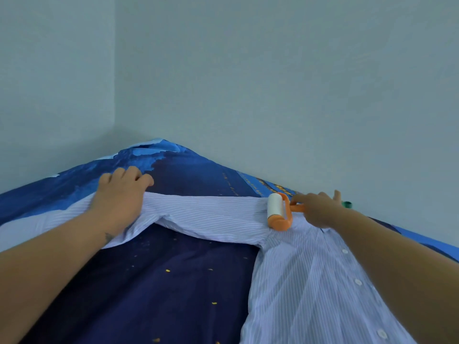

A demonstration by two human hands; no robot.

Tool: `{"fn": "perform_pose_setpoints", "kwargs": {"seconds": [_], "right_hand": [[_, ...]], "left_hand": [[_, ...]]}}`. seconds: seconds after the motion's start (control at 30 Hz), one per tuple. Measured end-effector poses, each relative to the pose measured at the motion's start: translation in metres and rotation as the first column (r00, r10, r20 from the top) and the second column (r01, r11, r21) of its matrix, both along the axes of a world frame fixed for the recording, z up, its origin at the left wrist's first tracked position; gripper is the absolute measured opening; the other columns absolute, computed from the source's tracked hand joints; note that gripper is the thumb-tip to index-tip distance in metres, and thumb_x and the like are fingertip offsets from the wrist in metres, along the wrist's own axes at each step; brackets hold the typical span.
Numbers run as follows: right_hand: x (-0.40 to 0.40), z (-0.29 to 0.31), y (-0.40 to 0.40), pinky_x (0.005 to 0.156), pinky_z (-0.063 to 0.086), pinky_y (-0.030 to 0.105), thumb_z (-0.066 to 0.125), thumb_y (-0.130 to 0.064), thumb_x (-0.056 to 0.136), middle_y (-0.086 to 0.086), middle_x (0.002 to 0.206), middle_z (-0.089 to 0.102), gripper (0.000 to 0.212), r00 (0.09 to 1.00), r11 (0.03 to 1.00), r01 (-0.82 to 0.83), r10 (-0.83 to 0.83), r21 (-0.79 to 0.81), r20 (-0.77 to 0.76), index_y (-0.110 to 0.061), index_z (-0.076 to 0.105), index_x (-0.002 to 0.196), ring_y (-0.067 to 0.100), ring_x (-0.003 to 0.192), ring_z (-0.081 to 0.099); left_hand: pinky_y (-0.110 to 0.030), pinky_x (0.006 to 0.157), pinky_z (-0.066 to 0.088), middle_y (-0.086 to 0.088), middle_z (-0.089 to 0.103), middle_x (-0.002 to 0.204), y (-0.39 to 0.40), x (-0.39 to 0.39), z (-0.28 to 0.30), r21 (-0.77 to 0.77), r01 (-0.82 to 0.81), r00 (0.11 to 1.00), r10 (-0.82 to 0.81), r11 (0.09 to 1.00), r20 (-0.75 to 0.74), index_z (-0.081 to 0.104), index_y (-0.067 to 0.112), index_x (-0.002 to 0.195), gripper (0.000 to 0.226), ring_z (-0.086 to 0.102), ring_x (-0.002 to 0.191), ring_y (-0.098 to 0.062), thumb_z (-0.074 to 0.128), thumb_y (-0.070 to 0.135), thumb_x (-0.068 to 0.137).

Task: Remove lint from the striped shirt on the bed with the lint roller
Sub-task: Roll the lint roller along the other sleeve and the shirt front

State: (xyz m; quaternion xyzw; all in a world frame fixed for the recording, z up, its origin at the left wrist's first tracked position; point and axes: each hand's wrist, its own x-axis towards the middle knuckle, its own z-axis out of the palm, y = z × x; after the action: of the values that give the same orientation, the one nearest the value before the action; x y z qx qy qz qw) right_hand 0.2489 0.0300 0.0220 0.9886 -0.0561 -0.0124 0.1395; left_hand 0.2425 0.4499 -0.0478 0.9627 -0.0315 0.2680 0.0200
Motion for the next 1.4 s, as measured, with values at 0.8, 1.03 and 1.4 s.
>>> {"fn": "perform_pose_setpoints", "kwargs": {"seconds": [0.8, 1.03, 1.4], "right_hand": [[0.008, -0.005, 0.163, 0.107, 0.013, 0.063, 0.041, -0.02, 0.093, -0.013, 0.117, 0.06, 0.042, 0.928, 0.891, -0.373, 0.359, 0.257, 0.104, -0.049, 0.047, 0.124, 0.021, 0.113, 0.053], [-0.017, 0.029, 0.059, 0.105, 0.016, 0.049, 0.056, -0.04, 0.087, -0.028, 0.088, 0.059, 0.017, 0.978, 0.966, -0.19, 0.202, 0.174, -0.049, -0.055, 0.054, 0.094, 0.007, 0.104, 0.052], [-0.026, -0.005, 0.134, 0.11, 0.012, 0.054, 0.053, -0.032, 0.092, -0.015, 0.119, 0.059, 0.036, 0.945, 0.945, -0.32, 0.323, 0.064, -0.054, -0.053, 0.051, 0.121, 0.015, 0.119, 0.051]], "left_hand": [[-0.028, 0.078, 0.043, 0.019, 0.049, 0.094, 0.022, -0.055, -0.01, -0.295, 0.35, 0.876, -0.422, 0.889, -0.232, 0.045, 0.035, 0.094, 0.023, 0.049, 0.086, -0.004, 0.058, 0.038, 0.075], [-0.029, 0.096, 0.042, 0.018, 0.051, 0.114, 0.033, -0.077, -0.011, -0.35, 0.322, 0.862, -0.425, 0.88, -0.277, 0.052, 0.038, 0.118, 0.034, 0.05, 0.107, -0.005, 0.053, 0.048, 0.085], [-0.048, 0.098, 0.035, -0.013, 0.037, 0.131, 0.104, -0.099, -0.002, -0.213, -0.46, 0.832, 0.334, 0.862, -0.443, 0.045, 0.014, 0.126, 0.04, 0.034, 0.12, -0.035, 0.036, 0.037, 0.094]]}}
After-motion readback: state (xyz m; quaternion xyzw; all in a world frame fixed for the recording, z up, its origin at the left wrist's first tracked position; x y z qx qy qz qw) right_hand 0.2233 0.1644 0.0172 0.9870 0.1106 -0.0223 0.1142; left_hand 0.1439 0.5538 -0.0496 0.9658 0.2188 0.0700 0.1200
